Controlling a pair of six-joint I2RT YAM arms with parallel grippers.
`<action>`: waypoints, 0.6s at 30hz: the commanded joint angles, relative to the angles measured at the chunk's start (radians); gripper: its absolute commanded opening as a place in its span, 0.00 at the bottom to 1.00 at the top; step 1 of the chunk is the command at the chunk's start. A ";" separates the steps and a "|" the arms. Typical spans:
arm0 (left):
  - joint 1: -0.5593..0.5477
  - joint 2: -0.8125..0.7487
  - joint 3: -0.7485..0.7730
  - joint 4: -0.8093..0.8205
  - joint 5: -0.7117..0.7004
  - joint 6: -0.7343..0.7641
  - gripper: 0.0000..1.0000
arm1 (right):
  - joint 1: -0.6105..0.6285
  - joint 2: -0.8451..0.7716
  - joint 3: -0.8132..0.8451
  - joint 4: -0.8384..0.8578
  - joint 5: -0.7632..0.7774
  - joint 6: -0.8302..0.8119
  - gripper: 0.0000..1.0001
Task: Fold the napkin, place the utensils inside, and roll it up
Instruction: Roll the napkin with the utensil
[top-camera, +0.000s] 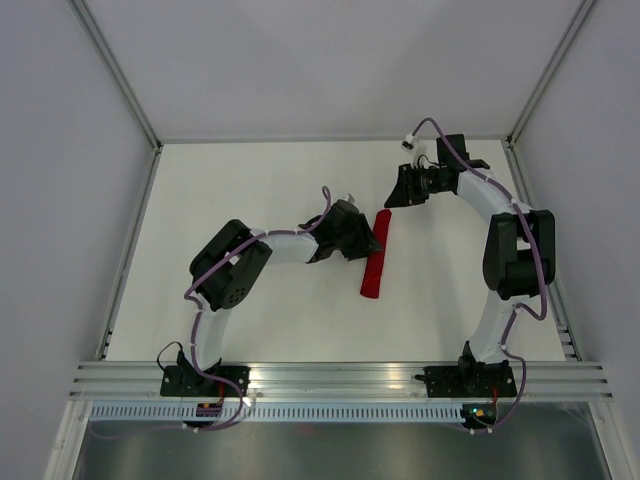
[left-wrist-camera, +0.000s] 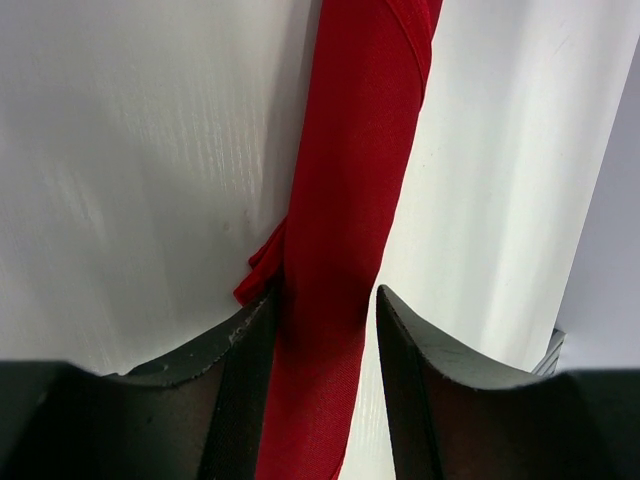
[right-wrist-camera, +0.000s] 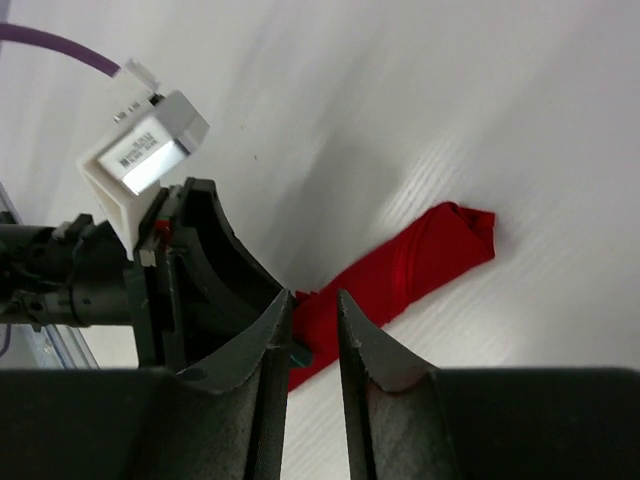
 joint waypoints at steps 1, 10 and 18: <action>-0.009 0.004 -0.032 -0.135 -0.022 0.073 0.52 | -0.012 -0.060 -0.024 -0.089 0.072 -0.081 0.30; -0.007 0.001 -0.022 -0.117 -0.004 0.093 0.56 | -0.020 -0.069 -0.116 -0.134 0.136 -0.158 0.30; -0.009 -0.011 -0.029 -0.065 -0.001 0.111 0.61 | -0.020 -0.025 -0.159 -0.115 0.148 -0.177 0.29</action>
